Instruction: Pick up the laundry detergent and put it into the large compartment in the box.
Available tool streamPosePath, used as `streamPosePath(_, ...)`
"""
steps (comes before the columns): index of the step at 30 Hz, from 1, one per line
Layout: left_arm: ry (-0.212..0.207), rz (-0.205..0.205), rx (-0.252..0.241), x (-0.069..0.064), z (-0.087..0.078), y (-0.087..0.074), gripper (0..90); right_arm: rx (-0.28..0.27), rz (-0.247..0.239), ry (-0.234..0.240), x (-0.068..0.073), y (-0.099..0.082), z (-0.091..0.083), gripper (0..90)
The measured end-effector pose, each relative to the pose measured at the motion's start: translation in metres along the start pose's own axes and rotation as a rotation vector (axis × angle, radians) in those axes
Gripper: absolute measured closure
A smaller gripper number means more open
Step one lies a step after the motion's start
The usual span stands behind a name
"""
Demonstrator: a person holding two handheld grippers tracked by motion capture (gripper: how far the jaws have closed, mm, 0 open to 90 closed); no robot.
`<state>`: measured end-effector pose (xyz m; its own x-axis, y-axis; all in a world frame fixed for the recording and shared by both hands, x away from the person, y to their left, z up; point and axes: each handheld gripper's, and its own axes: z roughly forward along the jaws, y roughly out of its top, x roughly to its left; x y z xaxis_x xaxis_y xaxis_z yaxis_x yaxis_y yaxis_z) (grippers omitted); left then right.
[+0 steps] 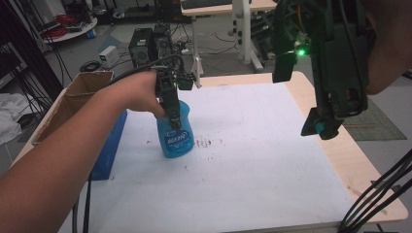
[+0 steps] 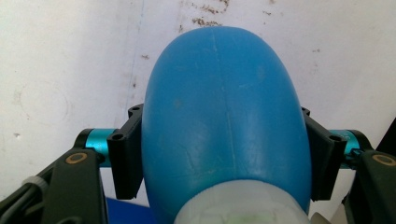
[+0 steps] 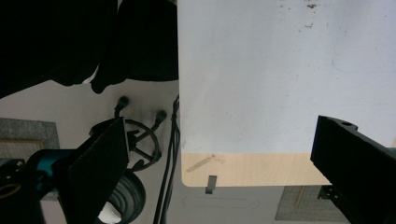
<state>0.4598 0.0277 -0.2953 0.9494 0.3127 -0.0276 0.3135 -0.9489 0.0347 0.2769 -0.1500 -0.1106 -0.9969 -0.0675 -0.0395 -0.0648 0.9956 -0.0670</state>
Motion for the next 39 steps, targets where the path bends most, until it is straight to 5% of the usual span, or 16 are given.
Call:
streamPosePath(13, -0.002, -0.002, 0.005, -0.001, 0.000, 0.001, 34.3, -0.001, 0.005, -0.004, 0.001, -0.001, -0.002, 3.5)
streamPosePath(26, 0.040, 0.021, 0.038, -0.008, -0.001, 0.002, 38.0, -0.009, 0.006, -0.006, 0.003, -0.004, -0.001, 3.5)
streamPosePath(33, 0.038, 0.034, 0.036, -0.013, -0.018, 0.000, 38.0, -0.007, 0.014, -0.009, 0.003, -0.007, -0.001, 3.5)
streamPosePath(39, 0.077, 0.003, 0.043, -0.017, -0.060, -0.007, 38.0, -0.014, 0.014, -0.019, 0.006, -0.008, -0.003, 3.5)
